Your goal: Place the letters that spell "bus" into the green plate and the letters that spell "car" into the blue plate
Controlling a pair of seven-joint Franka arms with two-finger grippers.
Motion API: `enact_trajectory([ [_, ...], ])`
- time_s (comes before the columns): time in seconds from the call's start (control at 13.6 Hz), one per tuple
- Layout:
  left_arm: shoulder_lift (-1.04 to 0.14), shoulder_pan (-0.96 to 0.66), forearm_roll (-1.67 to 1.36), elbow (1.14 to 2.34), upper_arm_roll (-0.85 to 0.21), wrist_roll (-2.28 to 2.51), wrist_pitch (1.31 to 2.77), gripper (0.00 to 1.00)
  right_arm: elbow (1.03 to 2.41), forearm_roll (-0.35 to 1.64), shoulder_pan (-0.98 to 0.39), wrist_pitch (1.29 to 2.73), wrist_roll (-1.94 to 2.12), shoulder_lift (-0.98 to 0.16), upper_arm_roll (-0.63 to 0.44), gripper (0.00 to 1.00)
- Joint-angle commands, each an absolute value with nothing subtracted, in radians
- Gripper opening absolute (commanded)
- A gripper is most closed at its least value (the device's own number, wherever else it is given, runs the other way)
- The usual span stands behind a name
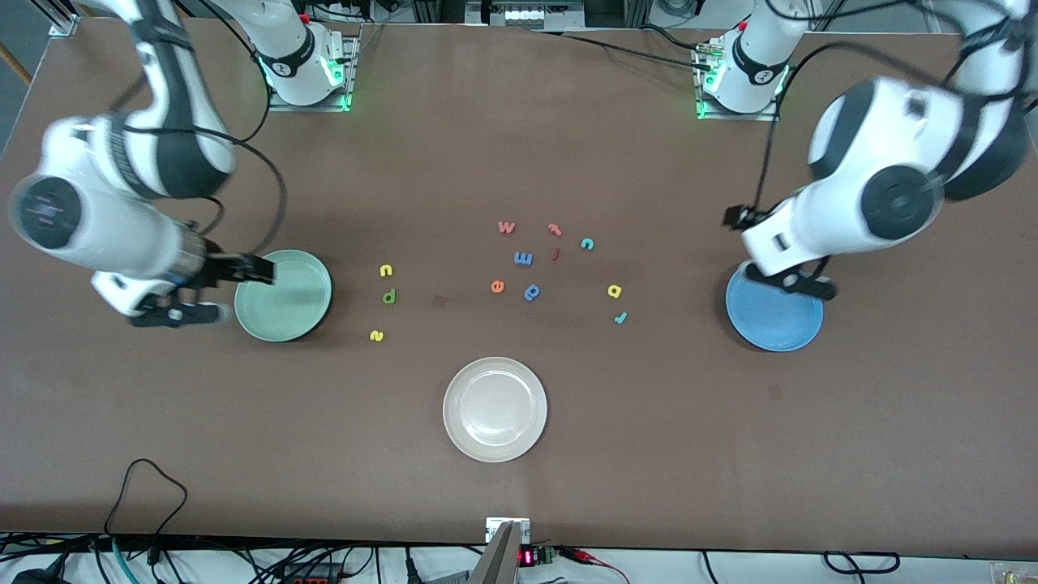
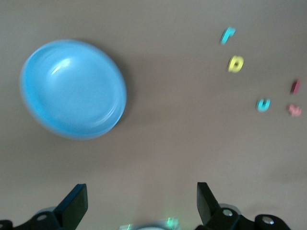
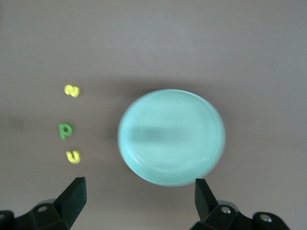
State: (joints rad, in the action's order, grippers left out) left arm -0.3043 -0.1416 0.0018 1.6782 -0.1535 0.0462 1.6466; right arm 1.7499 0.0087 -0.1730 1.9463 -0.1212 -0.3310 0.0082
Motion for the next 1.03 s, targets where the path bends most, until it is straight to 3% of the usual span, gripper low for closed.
enact_trajectory([
  [0.0,-0.447,-0.222,0.023,1.623,-0.160,0.123,1.809,1.00,1.726,0.005,-0.244,2.031,-0.231,-0.440,0.002,1.00],
  [0.15,-0.546,-0.276,0.061,1.583,-0.161,0.121,1.945,0.99,1.715,0.006,-0.267,2.112,-0.267,-0.510,0.002,1.00],
  [0.51,-0.678,-0.337,0.109,1.601,-0.161,0.121,2.237,0.77,1.697,-0.002,-0.304,2.314,-0.337,-0.652,0.002,0.99],
  [0.96,-0.724,-0.337,0.109,1.638,-0.161,0.117,2.313,0.63,1.672,0.008,-0.328,2.361,-0.368,-0.706,0.002,0.78],
])
